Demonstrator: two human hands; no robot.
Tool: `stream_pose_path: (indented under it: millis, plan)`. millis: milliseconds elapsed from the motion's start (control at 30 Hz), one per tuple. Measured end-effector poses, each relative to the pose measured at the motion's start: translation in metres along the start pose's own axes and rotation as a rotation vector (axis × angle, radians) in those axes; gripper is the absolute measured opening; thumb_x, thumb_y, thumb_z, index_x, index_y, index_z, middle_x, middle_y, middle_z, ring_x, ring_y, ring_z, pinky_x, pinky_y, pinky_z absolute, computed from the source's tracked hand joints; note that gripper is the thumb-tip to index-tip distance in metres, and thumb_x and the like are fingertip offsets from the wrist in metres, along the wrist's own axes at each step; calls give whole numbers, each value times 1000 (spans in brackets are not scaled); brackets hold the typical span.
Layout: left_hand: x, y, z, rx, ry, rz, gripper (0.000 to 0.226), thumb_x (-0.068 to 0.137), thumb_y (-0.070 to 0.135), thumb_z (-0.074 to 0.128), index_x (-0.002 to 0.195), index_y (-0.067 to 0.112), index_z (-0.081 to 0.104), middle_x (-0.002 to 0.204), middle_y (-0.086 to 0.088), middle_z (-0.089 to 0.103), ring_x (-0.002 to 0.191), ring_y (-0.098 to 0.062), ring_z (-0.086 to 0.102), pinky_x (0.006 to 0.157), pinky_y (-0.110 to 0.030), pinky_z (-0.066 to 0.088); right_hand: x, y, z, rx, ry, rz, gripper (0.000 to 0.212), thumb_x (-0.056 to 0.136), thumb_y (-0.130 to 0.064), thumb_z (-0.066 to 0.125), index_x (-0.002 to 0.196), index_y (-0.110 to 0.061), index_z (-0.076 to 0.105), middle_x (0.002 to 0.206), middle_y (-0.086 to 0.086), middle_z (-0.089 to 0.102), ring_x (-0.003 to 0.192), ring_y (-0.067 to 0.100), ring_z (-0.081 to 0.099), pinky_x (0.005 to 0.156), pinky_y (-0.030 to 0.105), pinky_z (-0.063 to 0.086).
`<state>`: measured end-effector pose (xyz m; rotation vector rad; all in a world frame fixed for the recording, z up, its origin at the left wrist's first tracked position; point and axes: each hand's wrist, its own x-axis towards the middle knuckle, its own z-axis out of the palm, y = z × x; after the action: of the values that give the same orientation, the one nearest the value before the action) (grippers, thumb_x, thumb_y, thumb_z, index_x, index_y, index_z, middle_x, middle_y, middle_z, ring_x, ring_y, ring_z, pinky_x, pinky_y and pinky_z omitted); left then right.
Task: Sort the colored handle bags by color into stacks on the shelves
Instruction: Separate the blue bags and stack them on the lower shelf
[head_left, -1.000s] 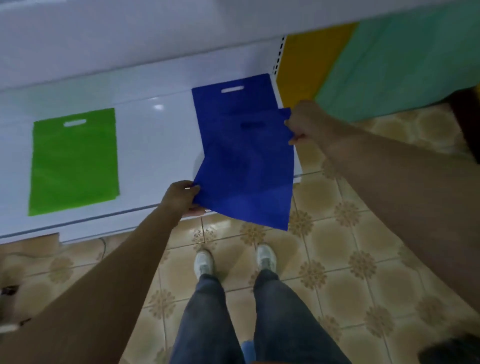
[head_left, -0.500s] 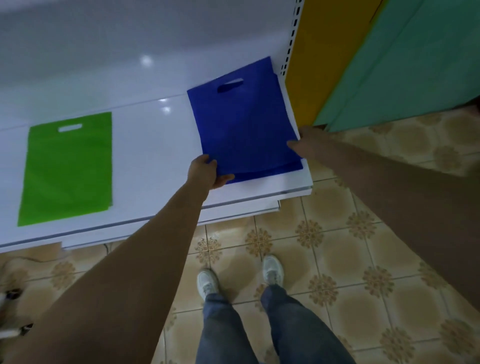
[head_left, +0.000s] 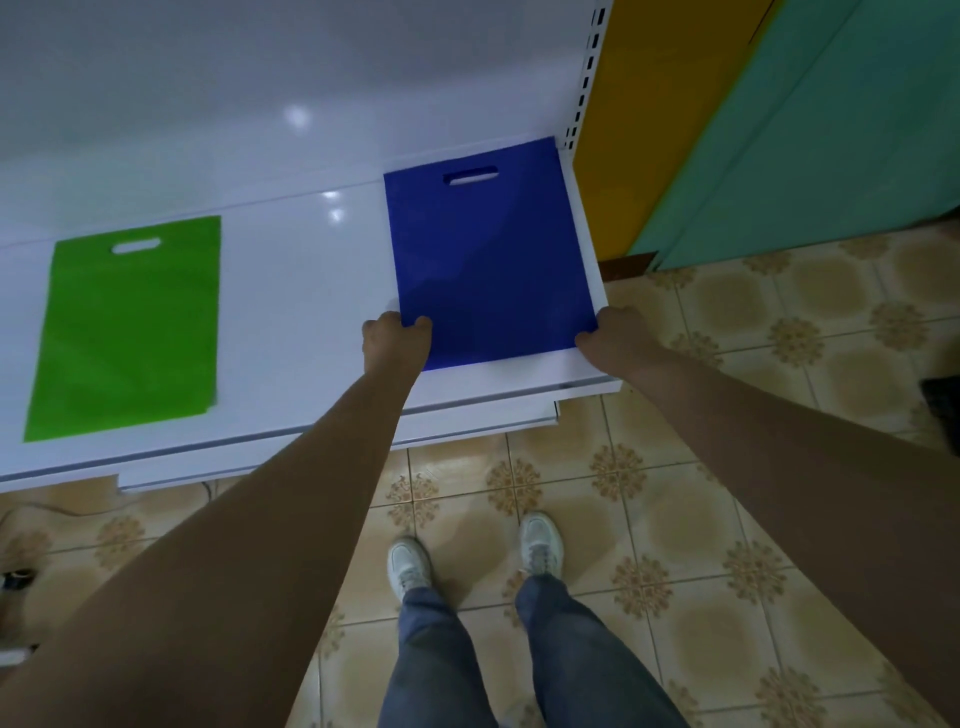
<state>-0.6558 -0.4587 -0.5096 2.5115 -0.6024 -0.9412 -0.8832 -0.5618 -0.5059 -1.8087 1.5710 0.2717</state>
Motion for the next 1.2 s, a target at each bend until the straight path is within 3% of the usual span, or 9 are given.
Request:
stream_pose_path:
  millis: [100,233,333,467,567,667,867,1000,1200]
  plan:
    - [3,1,-1,-8,-45,-24,39,91,31,46,115,3,59,124,-19,52,79,-26,53,59,-31,43,-3,2,2,63,8,5,16,95,-13,44,83,-5,50,85,10,52,88,28,53,82,32,44]
    - [1,4,-4,51,-43,-48,48,94,36,48,130,4,48,127,-15,49,107,-34,57,78,-39,51,-5,4,2,115,12,-2,24,95,-18,47,105,1,57,108,18,59,102,33,56,94,40,47]
    - [-17,5,-17,105,27,-15,51,95,38,49,132,2,44,128,-17,47,114,-36,53,92,-46,51,-12,-10,-8,168,73,10,30,95,-25,50,115,-2,51,115,16,55,111,33,54,88,35,46]
    - [-65,-6,-45,62,89,109,57,97,35,50,143,3,38,139,-19,44,127,-36,45,103,-44,41,-28,-74,-26,90,145,-66,55,99,-34,44,143,-3,32,144,19,33,129,36,40,99,40,39]
    - [-106,-32,-73,31,152,139,62,98,36,51,149,7,32,143,-19,40,131,-35,40,107,-42,35,-52,-142,-24,63,161,-297,61,100,-42,43,148,-7,28,149,16,30,130,36,40,95,39,41]
    - [-143,-66,-107,-21,219,150,60,98,35,51,148,7,34,142,-19,41,129,-35,42,104,-43,37,-95,-211,-16,-13,133,-551,62,100,-44,40,152,-14,25,155,12,28,140,33,28,110,43,33]
    - [-207,-151,-198,-118,373,121,57,98,35,52,146,9,39,141,-14,43,130,-32,41,105,-40,36,-219,-343,35,-183,114,-1035,55,100,-40,43,148,-15,35,150,9,40,136,28,37,109,36,33]
    - [-243,-207,-273,-194,497,103,57,99,41,47,148,15,36,143,-9,40,131,-27,40,106,-43,38,-324,-427,73,-208,-3,-1338,55,101,-43,40,150,-18,33,152,4,38,138,22,36,113,34,30]
    - [-281,-254,-400,-221,738,206,49,99,40,48,144,20,42,139,-1,45,129,-18,41,105,-34,38,-456,-524,82,-11,-142,-1606,53,97,-55,37,146,-35,35,138,-9,52,117,7,56,96,33,50]
